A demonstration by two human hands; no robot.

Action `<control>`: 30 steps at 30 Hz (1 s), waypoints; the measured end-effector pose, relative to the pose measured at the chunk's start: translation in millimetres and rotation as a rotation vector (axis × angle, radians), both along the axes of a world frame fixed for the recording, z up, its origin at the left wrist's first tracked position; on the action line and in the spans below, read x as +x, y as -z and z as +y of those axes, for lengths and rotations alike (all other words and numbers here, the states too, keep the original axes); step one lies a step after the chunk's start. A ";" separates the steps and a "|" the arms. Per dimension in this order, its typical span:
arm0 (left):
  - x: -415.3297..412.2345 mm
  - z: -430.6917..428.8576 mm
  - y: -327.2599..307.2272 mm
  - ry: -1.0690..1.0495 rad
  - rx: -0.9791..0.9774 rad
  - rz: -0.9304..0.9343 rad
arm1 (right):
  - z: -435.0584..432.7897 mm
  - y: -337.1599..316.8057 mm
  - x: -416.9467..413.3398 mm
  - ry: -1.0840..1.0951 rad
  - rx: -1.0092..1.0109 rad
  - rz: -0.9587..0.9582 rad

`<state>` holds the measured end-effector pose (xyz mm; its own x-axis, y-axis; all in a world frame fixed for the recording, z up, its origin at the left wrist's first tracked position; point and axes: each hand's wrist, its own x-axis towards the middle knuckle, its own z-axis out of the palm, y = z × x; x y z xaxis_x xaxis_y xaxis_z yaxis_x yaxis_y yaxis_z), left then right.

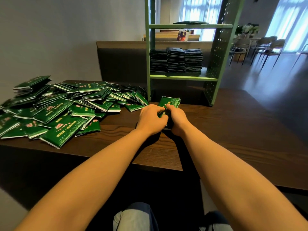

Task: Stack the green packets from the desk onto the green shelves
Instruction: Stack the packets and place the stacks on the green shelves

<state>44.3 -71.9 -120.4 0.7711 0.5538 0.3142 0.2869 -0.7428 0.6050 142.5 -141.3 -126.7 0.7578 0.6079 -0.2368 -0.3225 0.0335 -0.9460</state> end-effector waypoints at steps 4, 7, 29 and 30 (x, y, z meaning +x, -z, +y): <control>-6.1 10.1 4.8 0.019 -0.069 -0.054 | 2.0 2.5 0.0 0.014 0.002 -0.059; -15.1 24.2 5.3 -0.032 -0.043 -0.058 | 6.4 -0.4 -2.8 -0.006 -0.028 -0.075; -14.1 84.7 27.2 -0.313 0.202 0.199 | 27.2 16.8 18.1 0.031 -0.099 -0.476; -15.2 82.6 27.1 -0.328 0.225 0.142 | 26.6 16.9 17.6 0.029 -0.096 -0.478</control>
